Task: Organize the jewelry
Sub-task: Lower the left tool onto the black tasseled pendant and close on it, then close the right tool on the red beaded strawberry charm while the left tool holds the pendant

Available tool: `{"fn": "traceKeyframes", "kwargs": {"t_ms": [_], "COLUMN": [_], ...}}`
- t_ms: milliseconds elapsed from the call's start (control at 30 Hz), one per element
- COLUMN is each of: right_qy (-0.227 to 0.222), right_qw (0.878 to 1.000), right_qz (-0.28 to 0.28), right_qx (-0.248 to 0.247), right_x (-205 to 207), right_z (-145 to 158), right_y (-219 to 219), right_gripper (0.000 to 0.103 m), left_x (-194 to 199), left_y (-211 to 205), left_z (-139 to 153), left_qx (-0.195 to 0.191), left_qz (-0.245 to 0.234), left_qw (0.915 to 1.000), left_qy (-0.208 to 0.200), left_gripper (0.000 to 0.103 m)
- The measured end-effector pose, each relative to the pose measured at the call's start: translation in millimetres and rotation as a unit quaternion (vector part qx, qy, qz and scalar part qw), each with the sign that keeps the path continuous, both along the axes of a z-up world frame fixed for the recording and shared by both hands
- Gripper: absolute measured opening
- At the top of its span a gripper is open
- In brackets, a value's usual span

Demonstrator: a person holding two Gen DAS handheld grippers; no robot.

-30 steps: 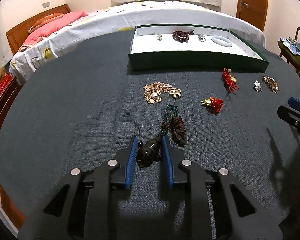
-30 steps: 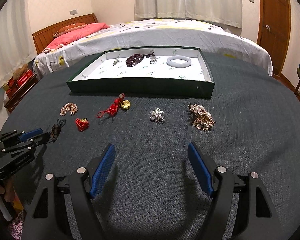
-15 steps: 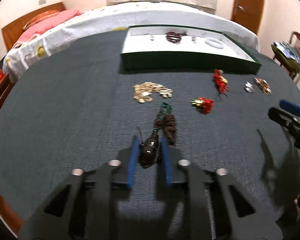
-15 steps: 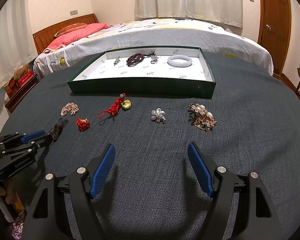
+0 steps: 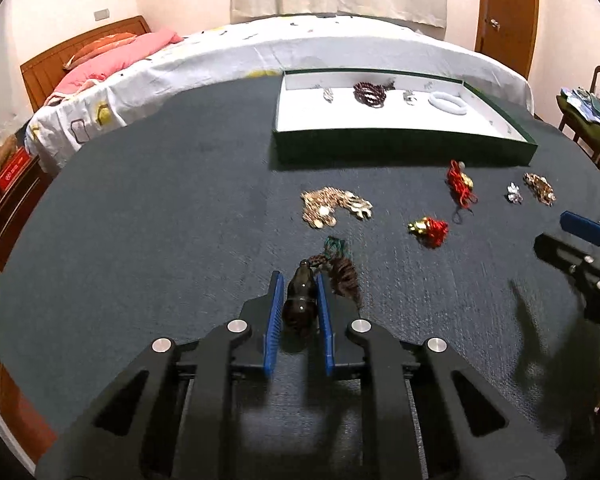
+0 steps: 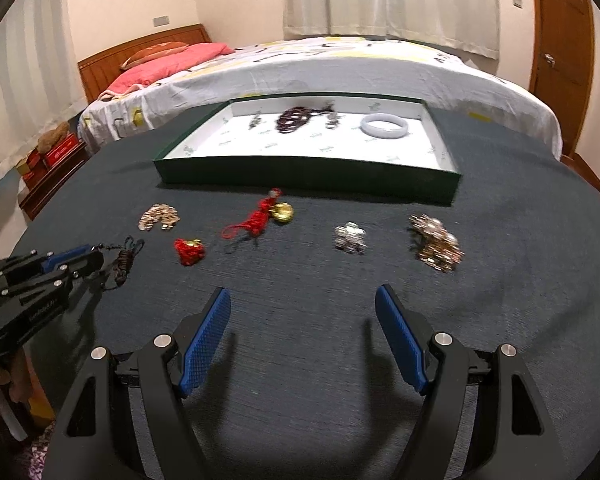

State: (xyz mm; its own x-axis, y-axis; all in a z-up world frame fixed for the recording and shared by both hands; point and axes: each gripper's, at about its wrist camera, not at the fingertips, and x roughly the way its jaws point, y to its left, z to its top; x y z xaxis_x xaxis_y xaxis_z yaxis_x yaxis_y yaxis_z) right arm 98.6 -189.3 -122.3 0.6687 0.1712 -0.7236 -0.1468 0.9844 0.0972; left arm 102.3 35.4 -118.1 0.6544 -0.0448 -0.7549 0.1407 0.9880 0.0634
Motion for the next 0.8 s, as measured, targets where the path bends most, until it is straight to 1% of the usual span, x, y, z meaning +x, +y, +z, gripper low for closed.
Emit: {"fn": "traceKeyframes", "kwargs": {"t_ms": [267,333,400,567,667,700,733,767,800], "right_qy": [0.002,0.008,0.018,0.039,0.038,0.037,0.036,0.036,0.038], "right_qw": [0.999,0.999,0.998,0.997,0.996,0.996,0.996,0.995,0.995], "right_qz": [0.046,0.054,0.061,0.071,0.075,0.075,0.077,0.078,0.079], "right_qx": [-0.005,-0.006,-0.009,-0.014,-0.031,-0.036,-0.039,-0.040,-0.036], "right_x": [20.7,28.1,37.2,51.8,54.5,54.2,53.9,53.7,53.2], "right_z": [-1.8,-5.3,-10.2,-19.3,-19.8,-19.6,-19.3,-19.1,-19.0], "right_y": [40.5,48.8,57.1,68.7,74.1,74.6,75.0,74.4,72.9], "right_gripper": [0.071,0.064,0.060,0.057,0.052,0.045,0.035,0.031,0.025], "left_x": [5.0,6.2,8.0,10.2,10.5,10.4,10.6,10.4,10.4], "left_y": [17.2,21.0,22.8,25.0,25.1,25.6,25.0,24.9,24.6], "left_z": [13.3,13.9,12.0,7.5,6.4,6.1,5.7,5.4,5.2], "left_qx": [0.002,-0.002,-0.004,-0.009,-0.011,-0.012,-0.012,-0.011,-0.011], "left_qz": [0.022,0.028,0.032,0.036,0.036,0.036,0.036,0.035,0.035], "left_qw": [0.9997,0.9996,0.9995,0.9993,0.9993,0.9993,0.9993,0.9993,0.9993], "left_qy": [-0.008,-0.009,-0.005,0.004,0.006,0.006,0.007,0.007,0.007], "left_gripper": [0.017,0.017,0.017,0.017,0.017,0.017,0.017,0.017,0.017]}}
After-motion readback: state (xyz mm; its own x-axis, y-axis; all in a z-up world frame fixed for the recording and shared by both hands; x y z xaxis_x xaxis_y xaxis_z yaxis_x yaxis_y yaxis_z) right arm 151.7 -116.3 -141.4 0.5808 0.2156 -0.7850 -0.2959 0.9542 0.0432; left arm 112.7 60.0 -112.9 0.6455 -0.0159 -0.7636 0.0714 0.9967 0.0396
